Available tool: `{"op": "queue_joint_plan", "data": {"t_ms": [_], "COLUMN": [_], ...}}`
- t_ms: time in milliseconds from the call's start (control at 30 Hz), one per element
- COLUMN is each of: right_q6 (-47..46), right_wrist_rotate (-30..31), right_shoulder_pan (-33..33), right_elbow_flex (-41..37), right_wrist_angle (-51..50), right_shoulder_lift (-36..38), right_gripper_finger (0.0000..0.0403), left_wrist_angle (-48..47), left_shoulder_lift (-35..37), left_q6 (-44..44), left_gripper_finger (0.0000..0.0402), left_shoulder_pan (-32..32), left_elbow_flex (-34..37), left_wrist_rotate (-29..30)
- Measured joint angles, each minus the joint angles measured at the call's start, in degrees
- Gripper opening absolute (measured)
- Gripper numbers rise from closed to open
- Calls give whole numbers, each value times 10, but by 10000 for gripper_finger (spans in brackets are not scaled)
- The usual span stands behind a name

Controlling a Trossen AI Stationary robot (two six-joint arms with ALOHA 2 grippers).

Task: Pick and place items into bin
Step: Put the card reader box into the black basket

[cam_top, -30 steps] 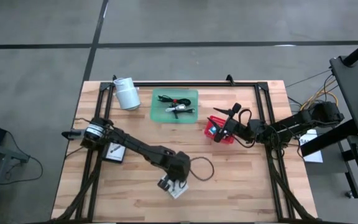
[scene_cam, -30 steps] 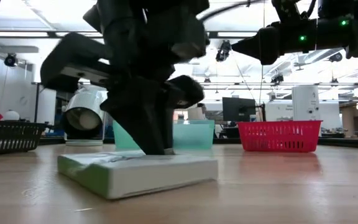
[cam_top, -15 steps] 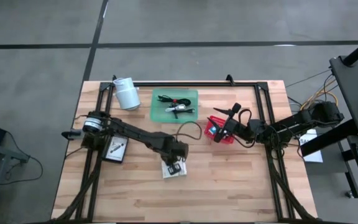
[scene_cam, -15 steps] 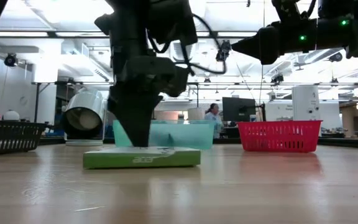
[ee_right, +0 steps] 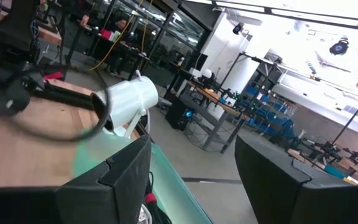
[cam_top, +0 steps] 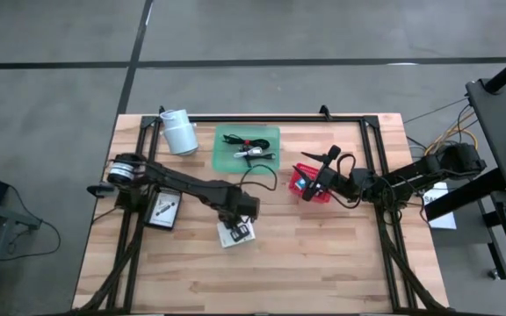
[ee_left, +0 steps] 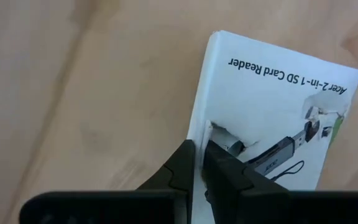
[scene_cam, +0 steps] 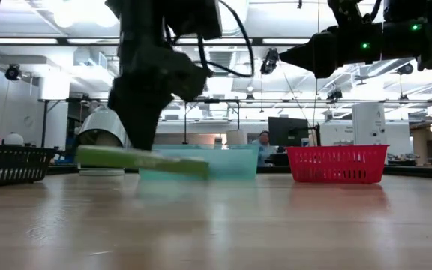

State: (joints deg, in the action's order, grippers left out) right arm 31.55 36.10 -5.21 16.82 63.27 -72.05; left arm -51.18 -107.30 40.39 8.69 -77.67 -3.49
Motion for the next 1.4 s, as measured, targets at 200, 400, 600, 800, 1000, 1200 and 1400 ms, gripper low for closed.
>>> {"op": "queue_joint_plan", "data": {"t_ms": [200,400,600,800,1000,1200,1400], "right_q6": [1,1,2,2,2,1,2], "right_wrist_rotate": [0,0,0,-1,-1,-1,-1], "right_shoulder_pan": [0,0,0,0,0,0,0], "right_elbow_flex": [0,0,0,0,0,1,1], "right_wrist_angle": [0,0,1,5,5,5,5], "right_shoulder_lift": [0,0,1,2,2,2,2], "right_gripper_finger": [219,219,219,219,219,219,219], "left_wrist_angle": [-77,-187,-303,-391,-387,-387,-388], "left_shoulder_lift": [61,132,197,222,246,280,334], "left_q6": [72,176,306,412,464,502,556], "left_gripper_finger": [3,2,2,2,1,1,1], "left_shoulder_pan": [10,32,61,94,109,116,118], "left_elbow_flex": [3,8,28,45,93,137,197], "left_wrist_rotate": [64,147,206,239,234,207,200]}}
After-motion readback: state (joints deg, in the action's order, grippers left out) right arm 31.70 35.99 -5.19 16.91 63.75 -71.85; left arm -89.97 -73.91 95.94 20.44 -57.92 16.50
